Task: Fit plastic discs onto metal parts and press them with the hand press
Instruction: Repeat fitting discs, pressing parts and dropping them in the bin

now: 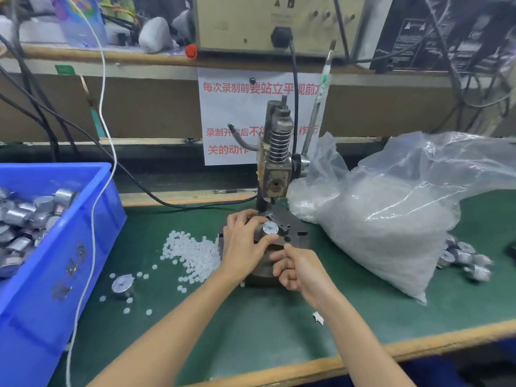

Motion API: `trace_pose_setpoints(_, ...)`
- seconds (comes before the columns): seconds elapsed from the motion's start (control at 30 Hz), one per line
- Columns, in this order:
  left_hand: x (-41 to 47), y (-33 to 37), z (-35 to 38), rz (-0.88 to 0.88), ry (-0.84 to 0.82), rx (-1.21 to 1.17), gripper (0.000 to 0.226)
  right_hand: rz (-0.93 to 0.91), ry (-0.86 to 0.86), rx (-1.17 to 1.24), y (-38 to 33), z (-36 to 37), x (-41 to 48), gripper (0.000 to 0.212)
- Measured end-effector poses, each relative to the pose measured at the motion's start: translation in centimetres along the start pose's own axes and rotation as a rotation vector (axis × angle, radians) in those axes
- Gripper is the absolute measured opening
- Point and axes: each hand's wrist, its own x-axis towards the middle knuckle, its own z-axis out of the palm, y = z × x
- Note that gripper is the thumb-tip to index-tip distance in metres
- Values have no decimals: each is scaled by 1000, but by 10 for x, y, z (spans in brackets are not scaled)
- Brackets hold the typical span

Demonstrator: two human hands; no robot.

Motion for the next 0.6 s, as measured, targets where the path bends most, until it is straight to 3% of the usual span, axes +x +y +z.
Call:
trace_pose_setpoints(0.2,16,-15,14,-21,-9,36,39,-163,108,-82,-5,-19,6,37)
trace_pose_setpoints(0.37,13,-19,17,14,34,-6,38,-701,460,-128,-91,-30,8,22)
trace_pose_setpoints(0.4,12,-19,16,16,37,-13,38,-803,486,-98,-121,-33,10,16)
trace_pose_setpoints(0.43,11,-19,16,17,38,-18,38,-855,477,-81,-152,-36,13,23)
trace_pose_setpoints(0.5,11,-19,15,10,36,-28,38,-781,363,-98,-207,-38,21,47)
trace_pose_setpoints(0.53,11,-19,15,6,35,-33,38,-709,301,-154,-224,-37,25,48)
trace_pose_setpoints(0.6,10,-20,15,7,38,-37,38,-687,298,-248,-232,-26,29,27)
